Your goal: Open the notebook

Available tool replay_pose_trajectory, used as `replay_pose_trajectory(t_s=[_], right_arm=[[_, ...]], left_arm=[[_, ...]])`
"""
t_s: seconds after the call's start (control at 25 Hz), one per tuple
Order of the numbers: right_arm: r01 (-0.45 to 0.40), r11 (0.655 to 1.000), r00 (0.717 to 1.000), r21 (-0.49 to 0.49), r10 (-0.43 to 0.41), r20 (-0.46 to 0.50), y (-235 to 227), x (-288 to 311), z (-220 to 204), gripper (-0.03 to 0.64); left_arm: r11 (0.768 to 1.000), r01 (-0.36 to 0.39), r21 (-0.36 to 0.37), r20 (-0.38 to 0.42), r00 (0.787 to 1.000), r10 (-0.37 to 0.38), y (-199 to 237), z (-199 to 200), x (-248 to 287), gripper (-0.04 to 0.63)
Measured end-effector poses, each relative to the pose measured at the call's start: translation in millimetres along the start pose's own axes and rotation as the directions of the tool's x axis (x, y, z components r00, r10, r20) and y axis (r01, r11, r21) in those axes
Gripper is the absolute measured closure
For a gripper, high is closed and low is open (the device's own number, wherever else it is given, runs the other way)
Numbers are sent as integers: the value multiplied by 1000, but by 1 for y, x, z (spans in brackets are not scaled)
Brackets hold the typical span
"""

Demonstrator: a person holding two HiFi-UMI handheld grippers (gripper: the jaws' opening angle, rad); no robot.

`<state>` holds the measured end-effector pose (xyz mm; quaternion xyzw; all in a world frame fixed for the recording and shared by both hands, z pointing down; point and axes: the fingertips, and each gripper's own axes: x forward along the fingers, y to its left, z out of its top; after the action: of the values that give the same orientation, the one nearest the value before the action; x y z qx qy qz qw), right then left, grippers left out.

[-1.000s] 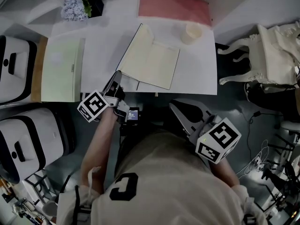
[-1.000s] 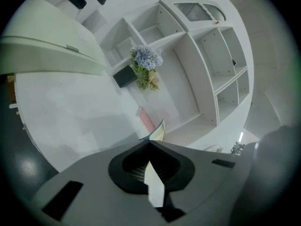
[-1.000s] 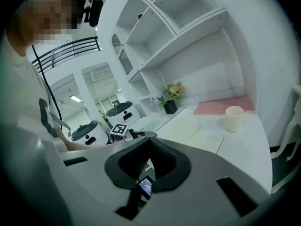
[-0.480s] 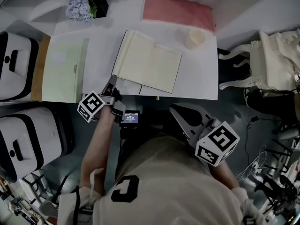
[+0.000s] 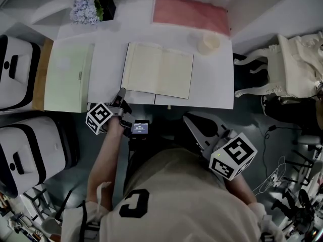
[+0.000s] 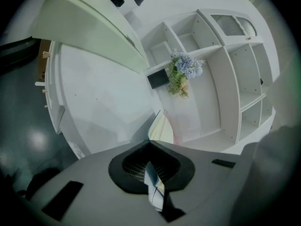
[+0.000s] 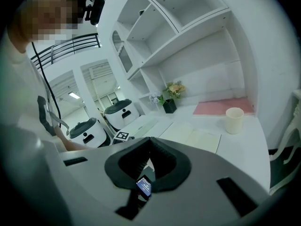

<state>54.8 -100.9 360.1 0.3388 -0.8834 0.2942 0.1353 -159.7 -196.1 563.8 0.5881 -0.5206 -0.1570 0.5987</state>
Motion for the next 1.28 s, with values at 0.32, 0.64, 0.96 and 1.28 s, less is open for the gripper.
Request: replay_pose_trajectory(t_s=[0.32, 0.64, 0.96, 1.28], right_arm=[[7, 1000, 1000, -10, -8, -17, -1, 4, 1, 597], [11, 999, 999, -35, -12, -38, 2, 8, 1, 597], [27, 999, 998, -45, -29, -56, 4, 8, -2, 597], [25, 997, 998, -68, -29, -64, 14, 15, -3, 597]], left_arm=[[1000, -26, 18, -23, 999, 26, 13, -7, 0, 583], [999, -28, 40, -39, 999, 30, 20, -9, 0, 583], [997, -19, 80, -66, 998, 24, 20, -12, -1, 583], [996, -9, 83, -85, 996, 16, 20, -14, 0, 583]])
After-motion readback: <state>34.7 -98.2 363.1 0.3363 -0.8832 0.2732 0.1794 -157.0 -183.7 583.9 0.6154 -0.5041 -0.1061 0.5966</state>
